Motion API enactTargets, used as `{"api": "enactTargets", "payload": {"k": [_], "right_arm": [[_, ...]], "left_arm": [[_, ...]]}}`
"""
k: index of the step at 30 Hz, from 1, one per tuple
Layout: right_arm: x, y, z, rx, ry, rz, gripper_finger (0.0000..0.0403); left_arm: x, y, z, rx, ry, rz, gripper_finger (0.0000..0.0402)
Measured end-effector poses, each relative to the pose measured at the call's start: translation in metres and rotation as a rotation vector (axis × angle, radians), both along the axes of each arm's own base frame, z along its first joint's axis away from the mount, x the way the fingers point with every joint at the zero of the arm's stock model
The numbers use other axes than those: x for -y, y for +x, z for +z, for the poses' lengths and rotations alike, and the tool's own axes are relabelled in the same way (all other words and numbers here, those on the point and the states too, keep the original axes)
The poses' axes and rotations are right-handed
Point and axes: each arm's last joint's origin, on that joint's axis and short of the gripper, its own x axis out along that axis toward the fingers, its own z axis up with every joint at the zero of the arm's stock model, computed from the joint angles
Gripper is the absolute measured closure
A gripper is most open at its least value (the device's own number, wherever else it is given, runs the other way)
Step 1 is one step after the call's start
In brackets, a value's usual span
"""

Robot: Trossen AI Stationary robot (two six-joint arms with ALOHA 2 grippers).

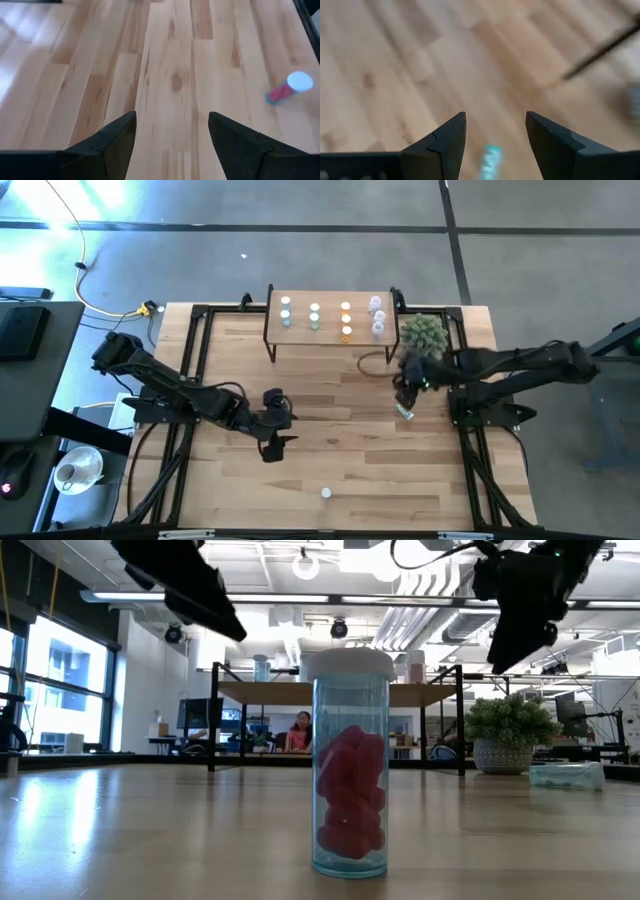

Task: Pick and place medicine bottles onto shelf by color
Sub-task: Put the blue pill bottle on the shelf aligned with the other blue pill bottles

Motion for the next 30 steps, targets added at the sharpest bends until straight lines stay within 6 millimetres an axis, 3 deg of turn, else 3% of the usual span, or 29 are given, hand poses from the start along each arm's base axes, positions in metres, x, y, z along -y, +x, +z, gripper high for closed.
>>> {"api": "enactTargets", "payload": {"k": [6, 14, 20, 30], "right_arm": [[-0.032, 0.013, -0.032, 0.201, 0.065, 0.221, 0.0206], [-0.072, 0.022, -0.056, 0.467, 0.060, 0.409, 0.0206], [-0.103, 0.031, -0.077, 0.522, -0.048, 0.520, 0.0206], [-0.151, 0.068, -0.118, 0.551, -0.214, 0.735, 0.0206]], "left_arm": [[0.002, -0.011, 0.000, -0.060, -0.017, 0.020, 0.0163], [0.017, -0.017, 0.000, -0.074, -0.025, -0.024, 0.0163], [0.023, -0.020, -0.002, -0.079, -0.020, -0.034, 0.0163], [0.024, -0.019, -0.001, -0.065, -0.019, -0.030, 0.0163]]}}
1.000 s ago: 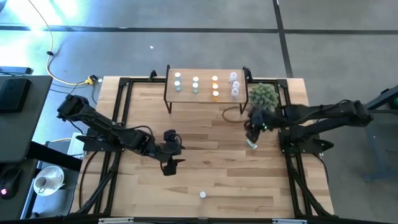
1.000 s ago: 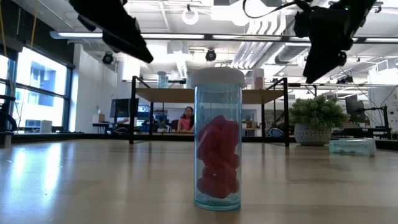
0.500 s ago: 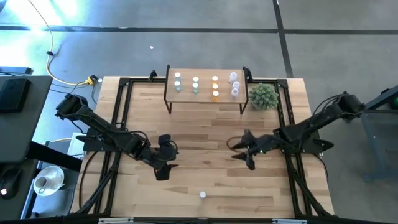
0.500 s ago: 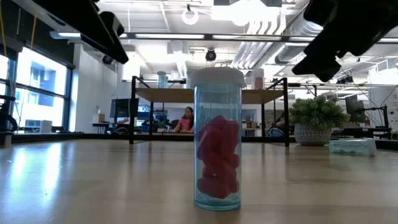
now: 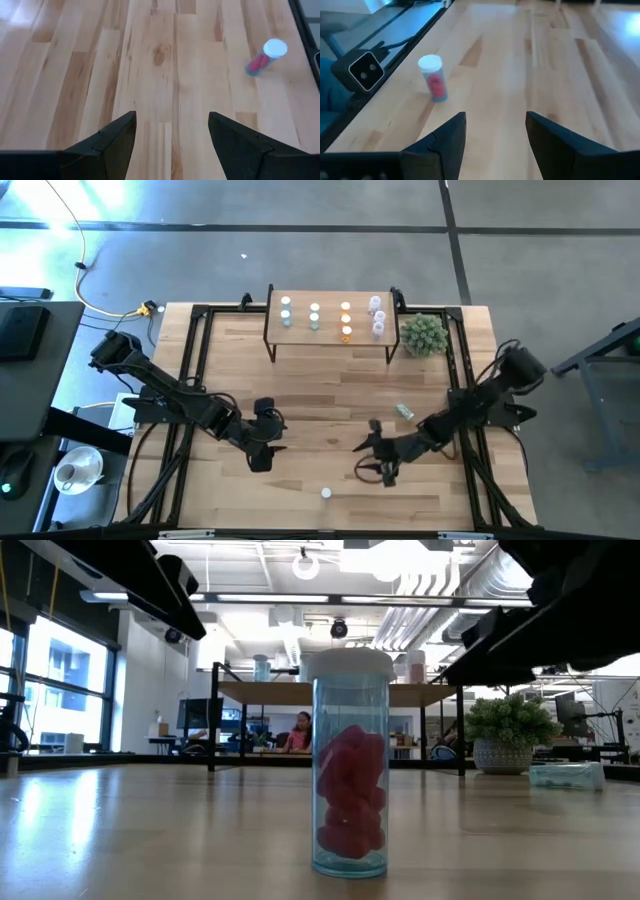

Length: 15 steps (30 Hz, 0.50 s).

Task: Pick and place medicine bottles onto shelf by color
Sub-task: Put the blue pill bottle on the shelf aligned with the other blue pill bottles

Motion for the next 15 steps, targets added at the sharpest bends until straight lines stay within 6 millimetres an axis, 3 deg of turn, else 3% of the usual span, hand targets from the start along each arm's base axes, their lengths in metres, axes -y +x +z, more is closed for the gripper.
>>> {"api": "enactTargets", "payload": {"k": [8, 15], "right_arm": [[-0.035, 0.040, -0.024, -0.035, -0.027, 0.163, 0.0206], [-0.057, 0.067, -0.033, -0.034, -0.034, 0.276, 0.0206]], "left_arm": [[0.000, 0.001, 0.001, 0.015, -0.005, 0.002, 0.0163], [0.000, 0.002, 0.001, 0.022, -0.003, 0.005, 0.0163]]}}
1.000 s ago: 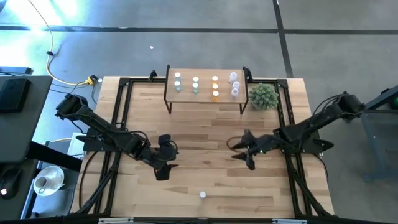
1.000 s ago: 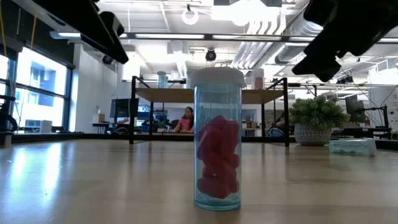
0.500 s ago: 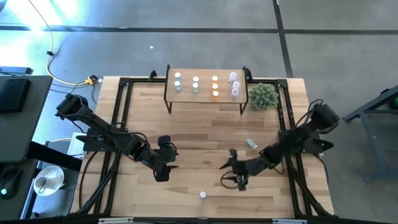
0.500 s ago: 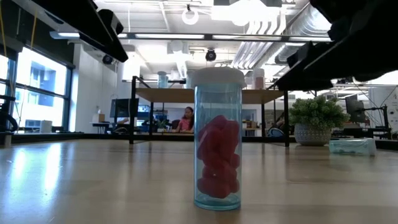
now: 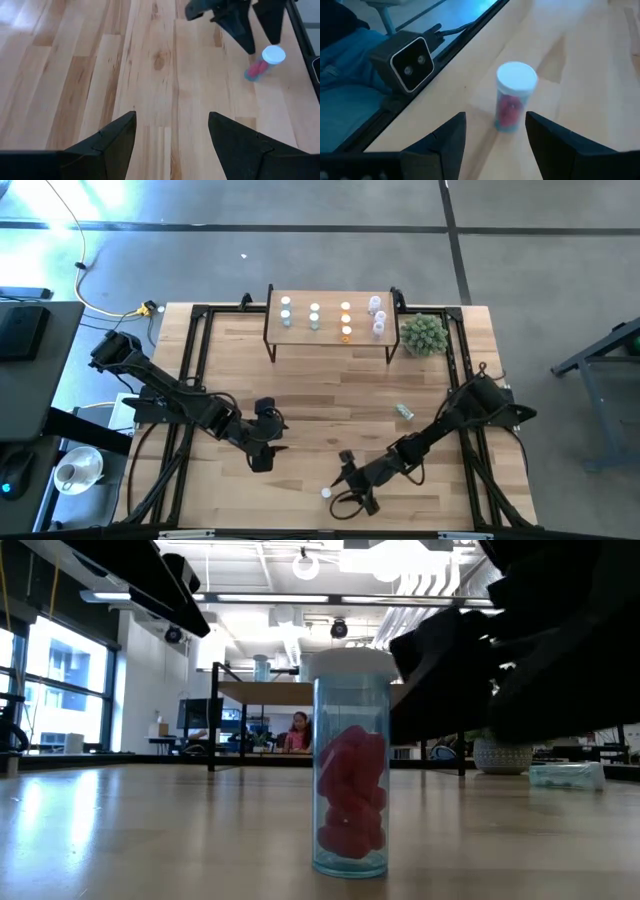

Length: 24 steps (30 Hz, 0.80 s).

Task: Pick and place medicine bottles onto shelf by color
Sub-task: Put the blue pill bottle on the shelf aligned with the other blue pill bottles

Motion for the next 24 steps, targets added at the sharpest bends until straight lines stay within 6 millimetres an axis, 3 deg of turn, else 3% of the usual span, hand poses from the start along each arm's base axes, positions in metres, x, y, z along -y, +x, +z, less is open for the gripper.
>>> {"api": "enactTargets", "payload": {"k": [10, 15, 24], "right_arm": [[0.000, 0.010, -0.007, 0.018, -0.003, -0.015, 0.0206], [0.001, 0.014, -0.024, 0.025, 0.049, 0.016, 0.0206], [0.009, 0.024, -0.035, 0.061, 0.167, 0.064, 0.0206]], "left_arm": [[-0.001, 0.000, 0.000, 0.006, 0.004, 0.006, 0.0163], [-0.001, 0.000, 0.000, 0.007, 0.010, 0.011, 0.0163], [-0.001, 0.001, 0.000, 0.012, 0.019, 0.020, 0.0163]]}}
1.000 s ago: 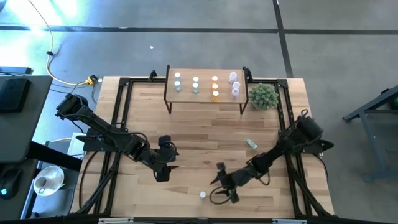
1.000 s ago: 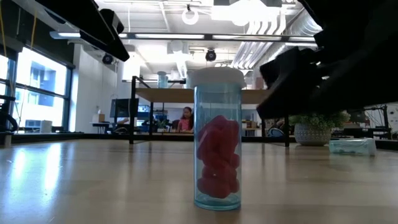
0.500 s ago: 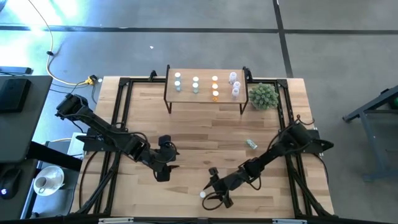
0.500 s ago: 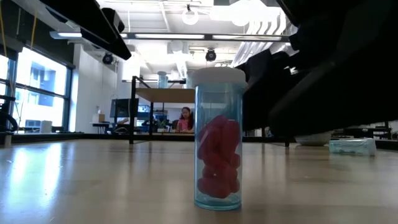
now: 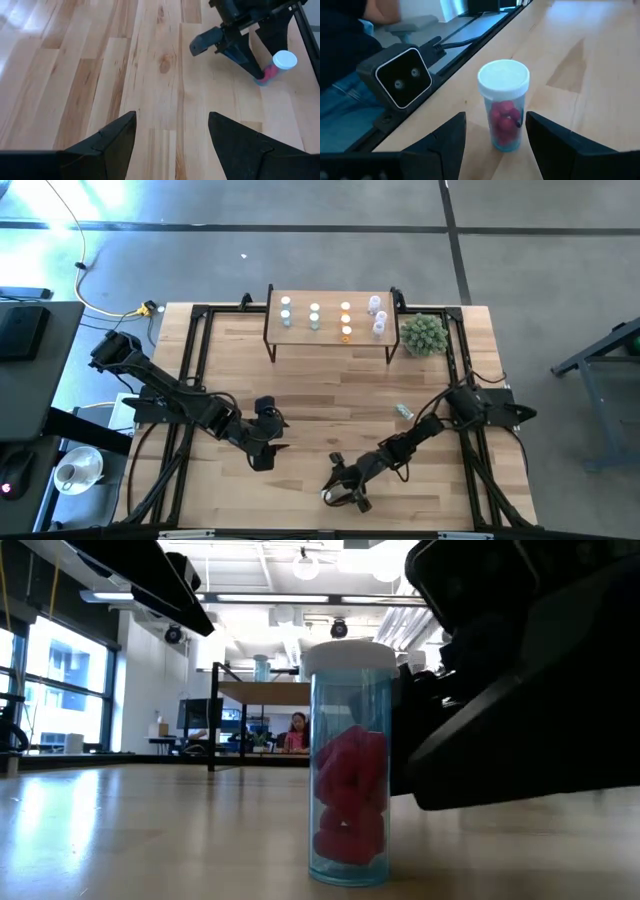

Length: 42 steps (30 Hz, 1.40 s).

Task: Pick and place medicine bottles onto shelf by color
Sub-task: Put the blue pill bottle on the shelf aligned with the other blue pill bottles

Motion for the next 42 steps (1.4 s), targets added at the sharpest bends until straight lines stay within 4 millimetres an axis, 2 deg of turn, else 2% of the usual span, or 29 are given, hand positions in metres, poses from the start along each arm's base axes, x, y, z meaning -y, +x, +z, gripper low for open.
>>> {"api": "enactTargets", "payload": {"k": [11, 20, 37, 42], "right_arm": [[0.0032, 0.0019, 0.0002, 0.000, 0.006, 0.005, 0.0210], [0.0068, 0.0038, 0.0000, -0.005, 0.012, 0.014, 0.0256], [0.0040, 0.0073, 0.0028, -0.002, 0.011, 0.036, 0.0311], [0.0040, 0.0072, 0.0028, -0.003, 0.012, 0.039, 0.0314]], "left_arm": [[0.0000, 0.0000, 0.0000, 0.000, 0.001, 0.000, 0.0163], [0.0000, 0.0000, 0.0000, 0.000, 0.001, 0.000, 0.0163], [0.0000, 0.0000, 0.0000, 0.000, 0.001, 0.000, 0.0163], [0.0000, 0.0000, 0.0000, 0.000, 0.001, 0.000, 0.0163]]}}
